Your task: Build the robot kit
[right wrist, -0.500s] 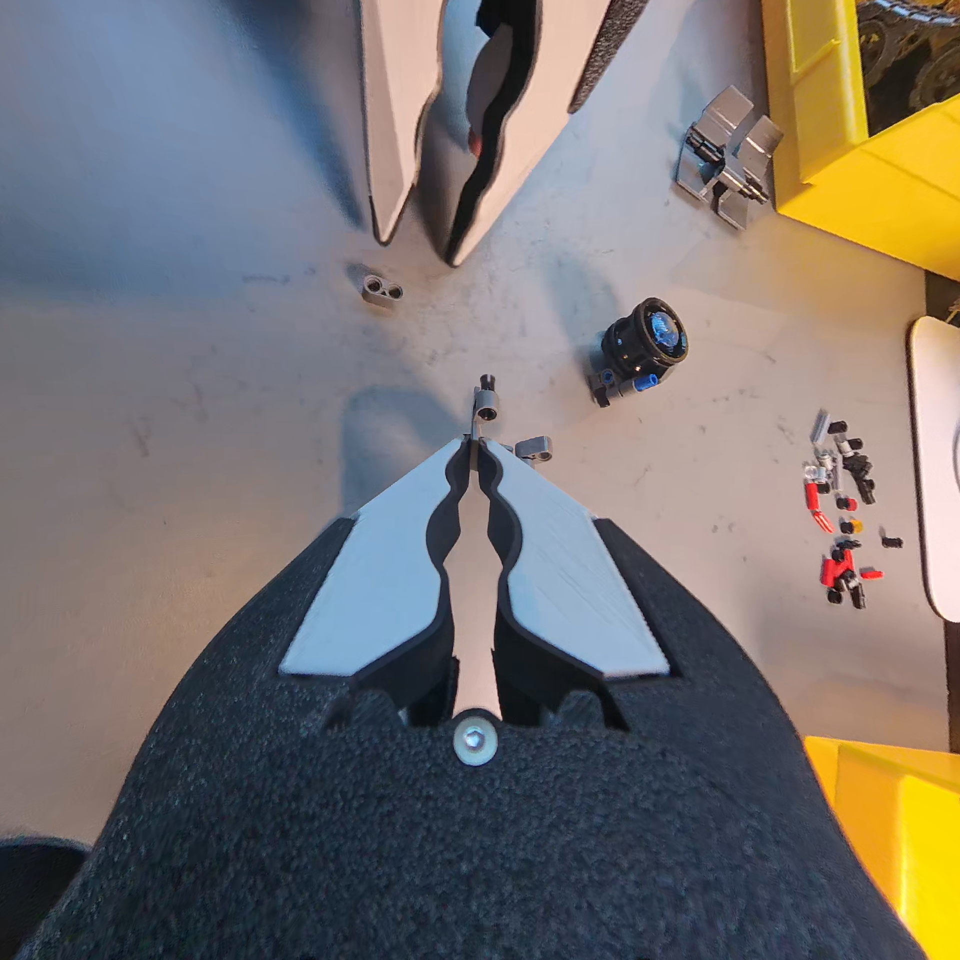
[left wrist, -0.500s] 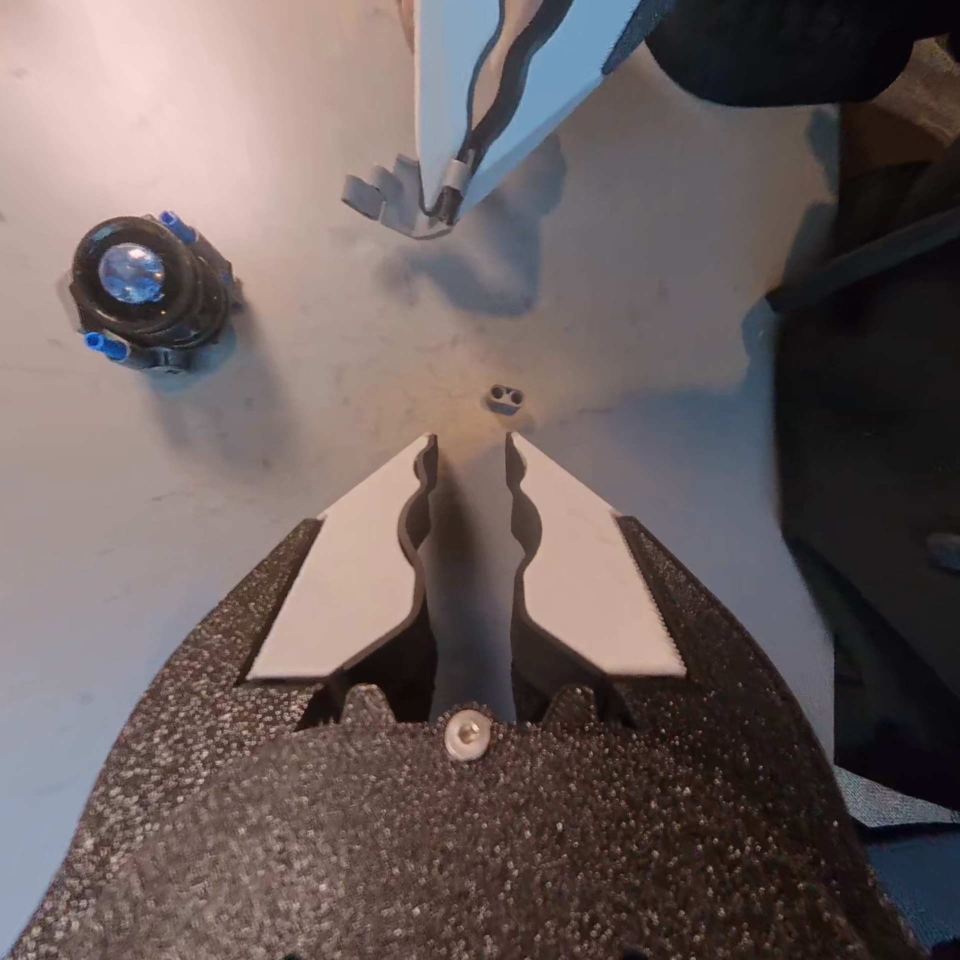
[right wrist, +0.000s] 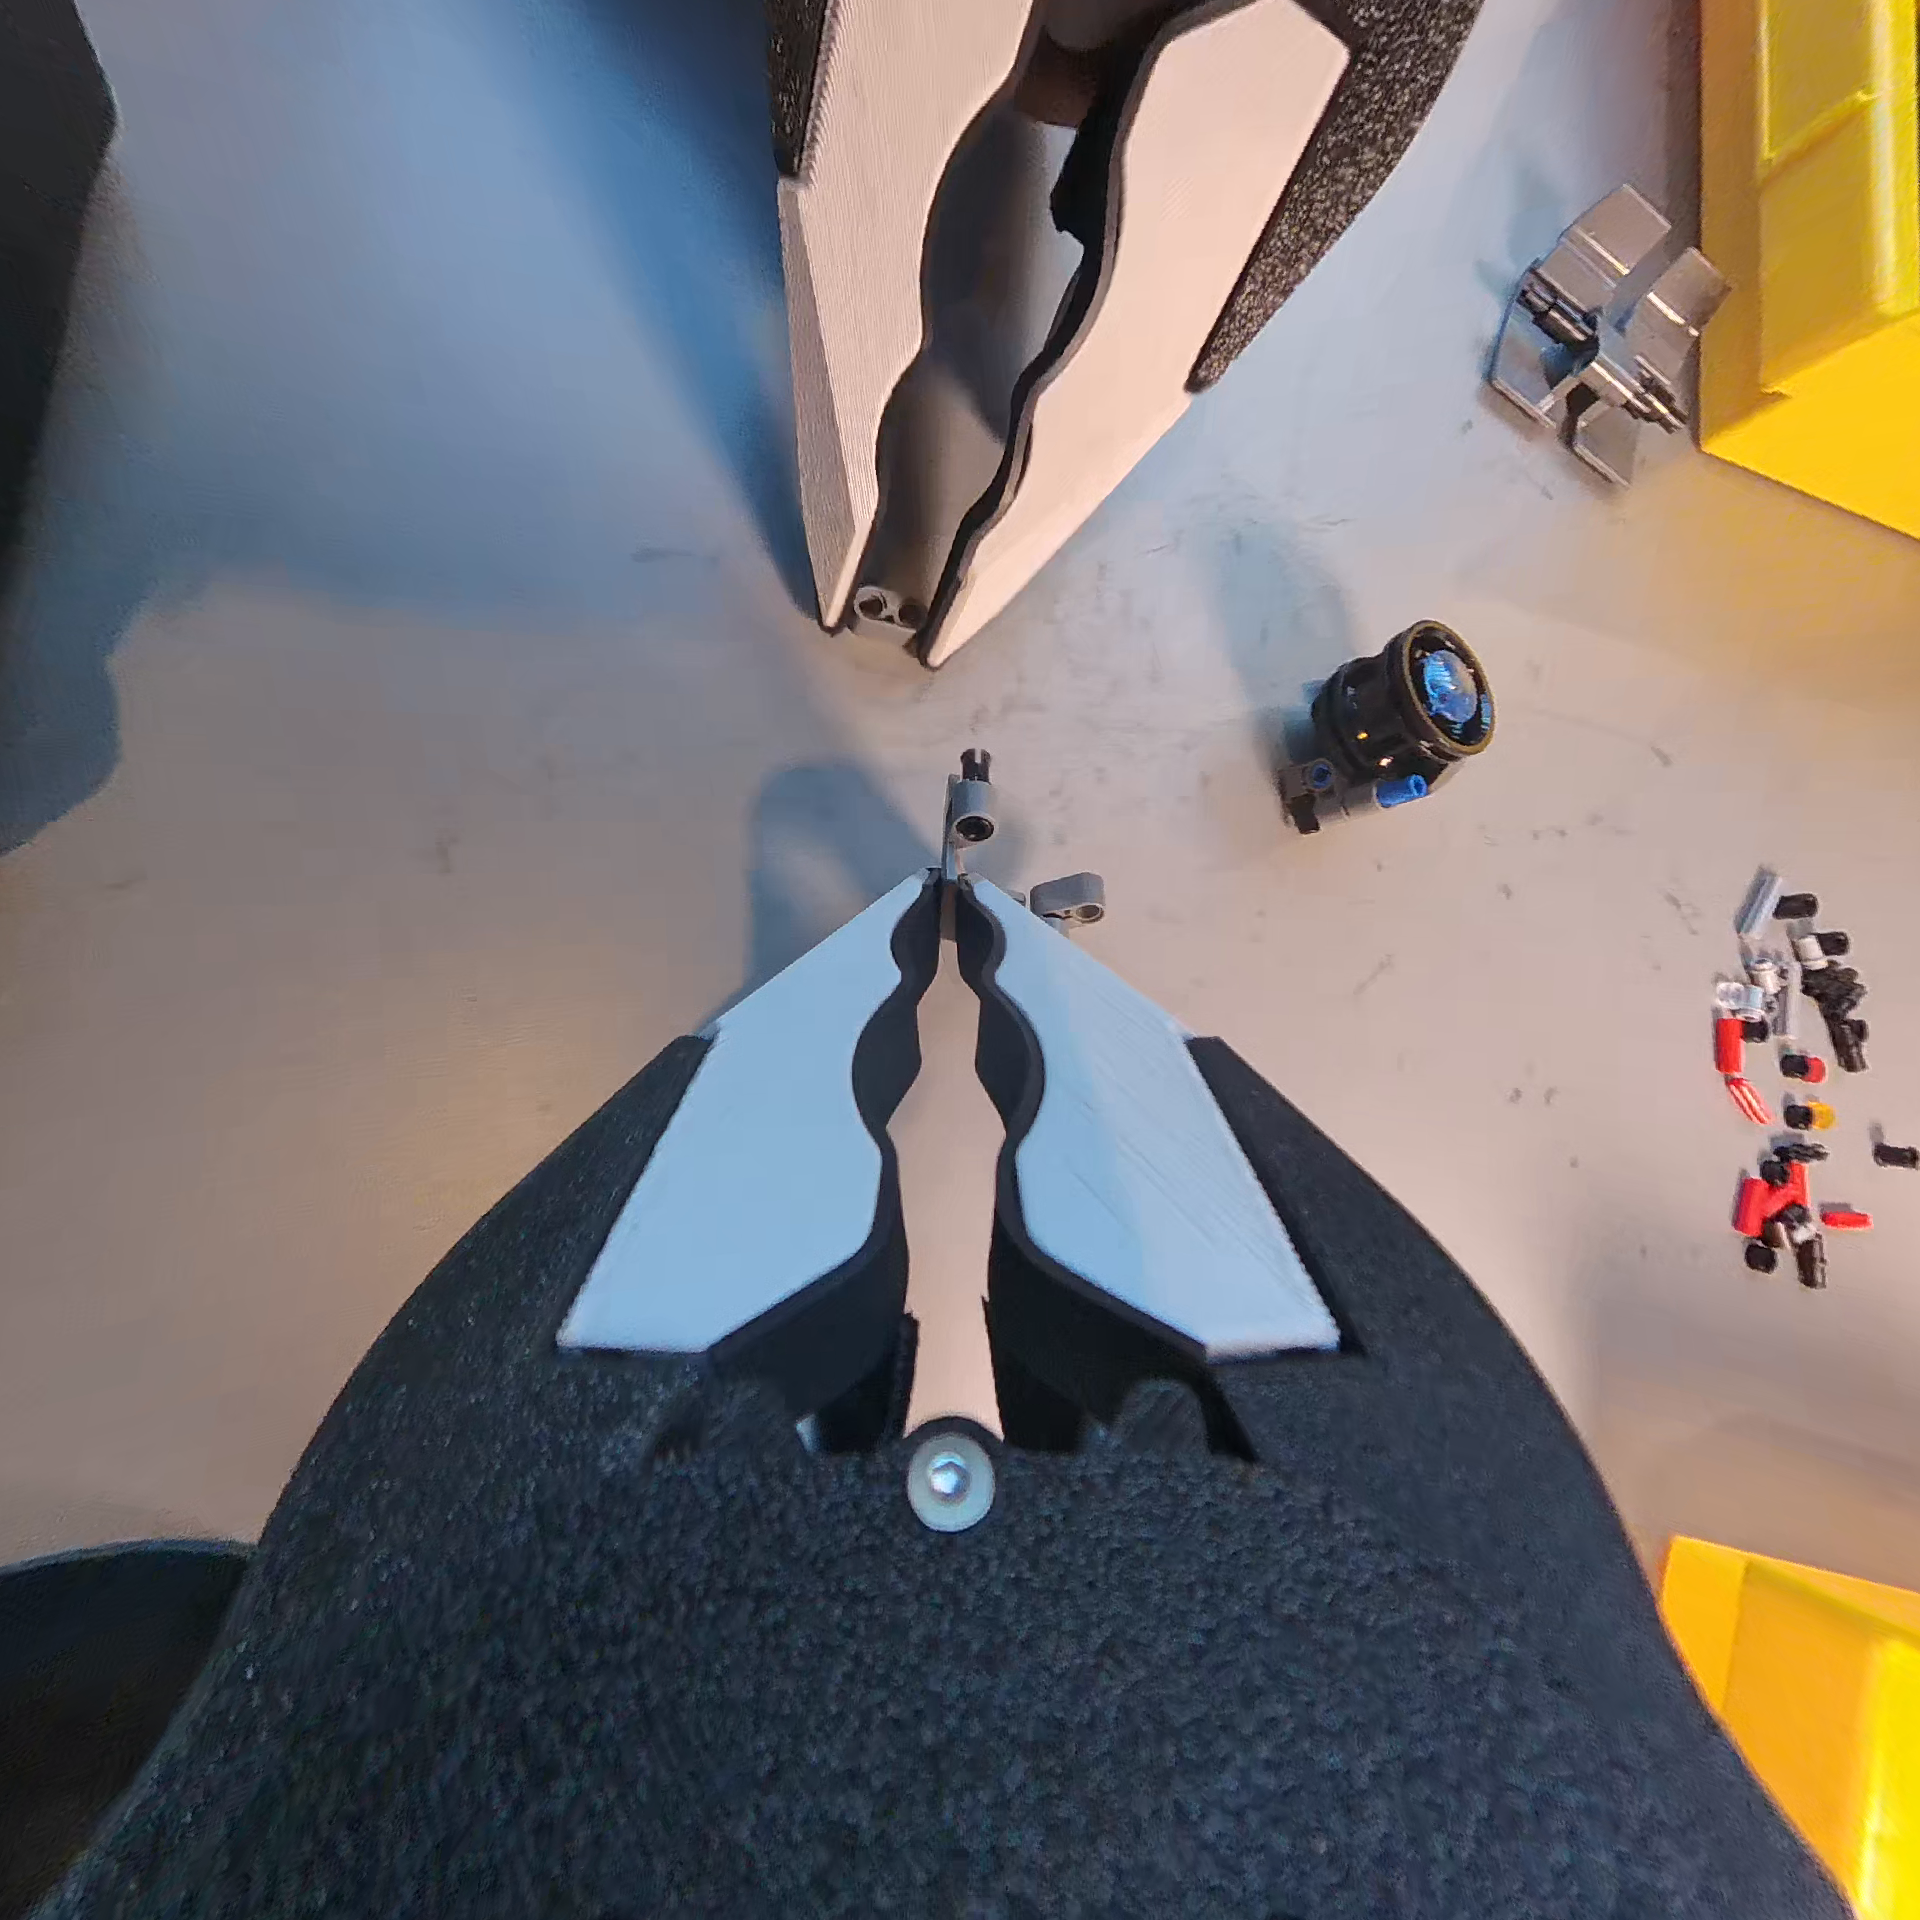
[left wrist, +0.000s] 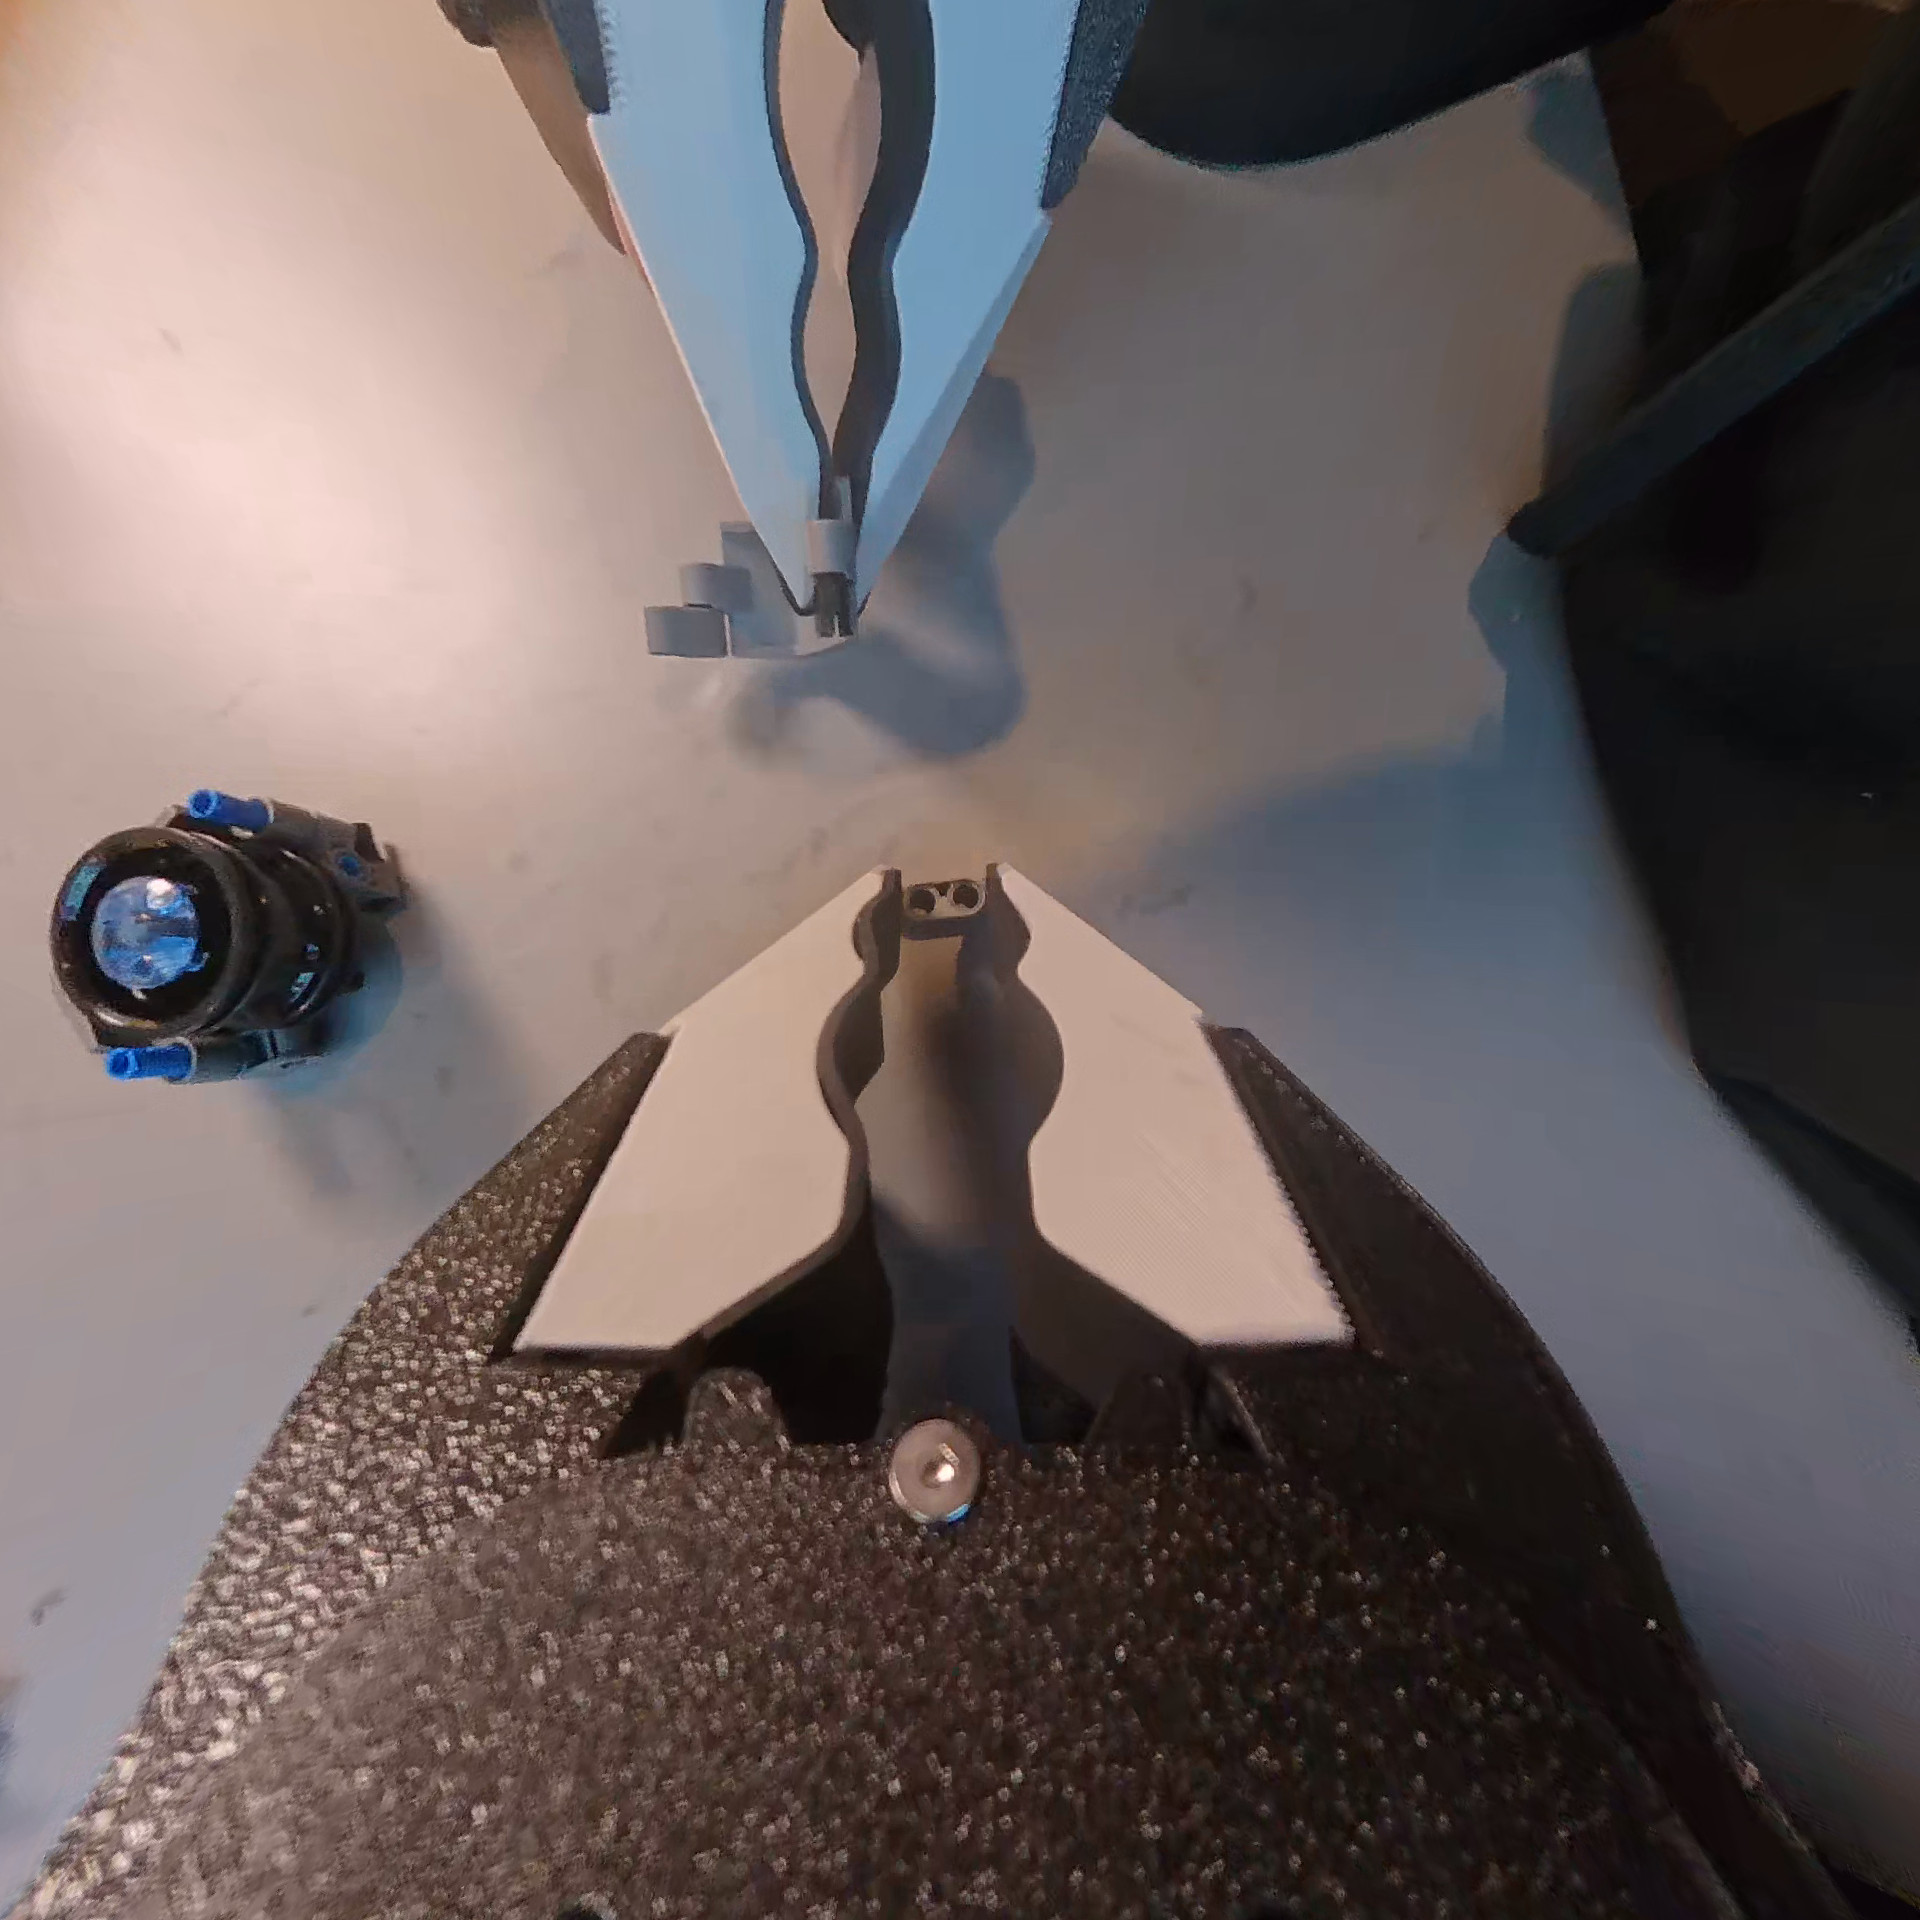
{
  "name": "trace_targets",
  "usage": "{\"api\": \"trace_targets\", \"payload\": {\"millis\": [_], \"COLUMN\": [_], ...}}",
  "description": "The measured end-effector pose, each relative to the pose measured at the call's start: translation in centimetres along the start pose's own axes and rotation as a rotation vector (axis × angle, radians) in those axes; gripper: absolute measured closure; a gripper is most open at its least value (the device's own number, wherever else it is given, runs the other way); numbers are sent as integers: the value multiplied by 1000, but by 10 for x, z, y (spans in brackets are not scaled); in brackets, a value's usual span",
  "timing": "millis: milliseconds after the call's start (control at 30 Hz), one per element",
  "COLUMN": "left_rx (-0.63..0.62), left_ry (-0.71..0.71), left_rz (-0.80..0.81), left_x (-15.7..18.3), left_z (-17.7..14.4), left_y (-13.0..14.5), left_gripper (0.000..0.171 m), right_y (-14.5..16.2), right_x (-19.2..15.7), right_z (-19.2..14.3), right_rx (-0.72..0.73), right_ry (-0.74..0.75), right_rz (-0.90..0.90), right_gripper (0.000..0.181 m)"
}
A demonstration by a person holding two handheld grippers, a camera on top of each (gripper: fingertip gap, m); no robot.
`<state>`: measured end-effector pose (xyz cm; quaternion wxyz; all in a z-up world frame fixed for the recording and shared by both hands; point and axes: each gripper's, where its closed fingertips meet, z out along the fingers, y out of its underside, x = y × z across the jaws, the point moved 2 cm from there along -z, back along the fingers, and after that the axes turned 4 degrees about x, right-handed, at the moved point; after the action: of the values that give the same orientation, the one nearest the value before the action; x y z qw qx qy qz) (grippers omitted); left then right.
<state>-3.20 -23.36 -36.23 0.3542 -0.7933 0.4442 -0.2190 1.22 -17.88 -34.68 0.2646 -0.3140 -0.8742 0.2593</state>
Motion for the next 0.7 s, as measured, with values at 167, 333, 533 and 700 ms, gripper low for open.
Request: {"api": "trace_targets", "payload": {"millis": [167, 333, 533, 700], "left_rx": [12, 42, 163, 138], "left_ry": [-30, -28, -39, -36], "left_rz": [-22, -36, -39, -26], "left_x": [0, 1, 4, 8], "left_z": [9, 6, -3, 0], "left_y": [-8, -11, -30, -25], "left_gripper": [157, 148, 151, 167], "right_y": [-1, -2, -11, -22], "right_x": [-9, -11, -13, -15], "right_z": [2, 2, 6, 12], "right_rx": [-17, -64, -144, -156], "right_ry": [-52, -85, -159, -208], "right_rz": [-8, -27, -68, -73], "right_gripper": [179, 180, 179, 179]}}
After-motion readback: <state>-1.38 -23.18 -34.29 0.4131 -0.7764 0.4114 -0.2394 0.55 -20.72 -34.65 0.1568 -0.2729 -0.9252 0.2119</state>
